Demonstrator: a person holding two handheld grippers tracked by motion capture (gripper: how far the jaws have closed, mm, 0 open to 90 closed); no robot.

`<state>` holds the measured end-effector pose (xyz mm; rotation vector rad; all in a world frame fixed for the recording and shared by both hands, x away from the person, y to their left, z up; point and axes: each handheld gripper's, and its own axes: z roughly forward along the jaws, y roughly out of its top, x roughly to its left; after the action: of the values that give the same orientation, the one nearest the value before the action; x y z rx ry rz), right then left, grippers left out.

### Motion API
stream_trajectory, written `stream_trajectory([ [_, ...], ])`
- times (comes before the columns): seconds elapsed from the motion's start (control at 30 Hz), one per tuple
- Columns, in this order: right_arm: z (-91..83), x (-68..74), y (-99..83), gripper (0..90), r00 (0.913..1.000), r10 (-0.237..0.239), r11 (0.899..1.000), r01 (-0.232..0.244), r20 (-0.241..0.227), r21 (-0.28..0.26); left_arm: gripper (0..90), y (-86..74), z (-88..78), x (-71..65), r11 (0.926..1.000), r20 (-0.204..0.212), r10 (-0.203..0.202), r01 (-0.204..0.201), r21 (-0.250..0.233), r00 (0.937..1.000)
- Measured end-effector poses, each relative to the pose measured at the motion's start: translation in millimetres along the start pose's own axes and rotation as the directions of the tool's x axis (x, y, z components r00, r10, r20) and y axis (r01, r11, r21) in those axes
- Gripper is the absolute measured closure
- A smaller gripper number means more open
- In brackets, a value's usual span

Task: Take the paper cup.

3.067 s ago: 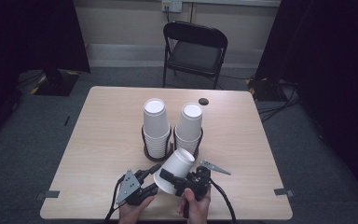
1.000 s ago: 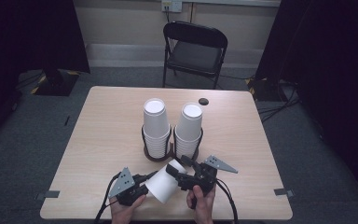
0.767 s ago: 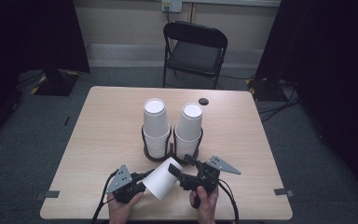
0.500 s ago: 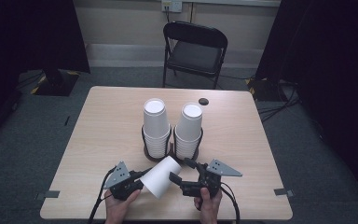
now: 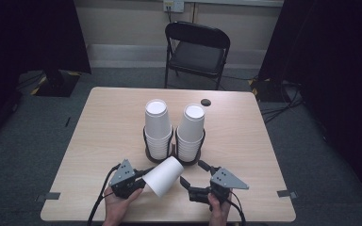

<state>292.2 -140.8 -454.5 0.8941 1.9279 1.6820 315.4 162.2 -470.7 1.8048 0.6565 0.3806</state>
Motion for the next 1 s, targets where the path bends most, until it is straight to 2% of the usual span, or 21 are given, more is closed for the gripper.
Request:
stream_trajectory([
  [0.1,-1.7,0.9,-5.1,12.6,0.9985,-0.046,0.999,0.045,0.030,0.018,85.7,5.8,1.8,2.1,0.9991,-0.018,0.005,-0.004,0.042,0.9998],
  [0.13,-2.5,-0.8,-8.7,12.6,0.9985,-0.052,0.997,0.051,0.018,0.058,85.7,8.7,2.4,3.4,0.9986,-0.011,0.005,-0.004,0.053,0.9999],
  [0.2,-2.7,-1.4,-10.2,12.6,0.9983,-0.054,0.996,0.053,0.021,0.067,85.7,11.2,2.2,4.6,0.9978,-0.009,0.002,-0.001,0.067,1.0000],
  [0.23,-2.8,-1.6,-13.0,12.9,0.9979,-0.063,0.995,0.062,0.013,0.081,85.7,12.5,2.1,4.8,0.9971,-0.006,-0.003,0.004,0.076,1.0000],
  [0.3,-3.4,0.3,-15.2,12.7,0.9952,-0.094,0.992,0.091,0.029,0.084,85.7,15.6,2.4,6.2,0.9955,0.001,-0.014,0.014,0.094,0.9999],
  [0.33,-2.4,2.9,-16.1,12.9,0.9944,-0.105,0.990,0.104,0.012,0.094,85.8,17.2,2.6,6.5,0.9942,0.003,-0.016,0.015,0.106,0.9999],
  [0.37,-2.4,2.9,-16.1,12.9,0.9944,-0.105,0.990,0.104,0.012,0.094,85.8,18.8,3.2,6.7,0.9924,0.010,-0.015,0.014,0.123,0.9998],
  [0.43,0.1,6.0,-16.0,13.3,0.9920,-0.125,0.983,0.121,0.018,0.135,85.8,21.1,5.0,6.0,0.9874,0.015,-0.012,0.009,0.158,0.9998],
  [0.53,2.9,10.9,-17.2,13.2,0.9878,-0.154,0.979,0.155,-0.019,0.132,85.8,23.6,6.3,5.6,0.9835,0.024,-0.006,0.001,0.181,0.9997],
  [0.57,3.4,11.9,-17.5,13.3,0.9856,-0.168,0.977,0.169,-0.015,0.127,85.9,24.6,6.5,5.7,0.9824,0.025,-0.006,0.001,0.187,0.9997],
  [0.6,5.4,15.0,-18.5,12.8,0.9771,-0.211,0.966,0.213,-0.030,0.147,85.8,27.2,7.1,6.5,0.9792,0.018,-0.010,0.006,0.203,0.9998],
  [0.63,5.4,15.0,-18.5,12.8,0.9771,-0.211,0.966,0.213,-0.030,0.147,85.8,27.2,7.1,6.5,0.9792,0.018,-0.010,0.006,0.203,0.9998],
  [0.7,6.9,18.0,-19.4,12.6,0.9714,-0.235,0.958,0.237,-0.032,0.164,85.8,29.5,8.3,8.0,0.9748,0.017,-0.024,0.019,0.222,0.9996],
  [0.73,7.7,19.2,-20.2,12.4,0.9639,-0.265,0.949,0.266,-0.028,0.167,85.8,31.1,9.1,9.0,0.9717,0.013,-0.024,0.021,0.235,0.9996],
  [0.77,9.5,21.2,-21.3,12.4,0.9539,-0.300,0.936,0.296,-0.007,0.193,85.8,31.8,9.7,8.9,0.9692,0.011,-0.037,0.033,0.244,0.9993],
  [0.83,12.1,23.3,-23.7,14.4,0.9419,-0.336,0.917,0.323,0.013,0.235,85.9,34.9,9.7,10.9,0.9641,0.003,-0.035,0.033,0.263,0.9994],
  [0.87,13.2,24.1,-25.4,15.6,0.9343,-0.356,0.908,0.345,0.006,0.238,85.9,36.0,10.3,11.4,0.9614,0.007,-0.057,0.053,0.270,0.9984],
  [1.0,15.6,29.2,-30.9,17.6,0.9011,-0.433,0.874,0.415,0.017,0.254,86.0,40.1,12.5,12.8,0.9443,0.004,-0.068,0.063,0.323,0.9977],
])
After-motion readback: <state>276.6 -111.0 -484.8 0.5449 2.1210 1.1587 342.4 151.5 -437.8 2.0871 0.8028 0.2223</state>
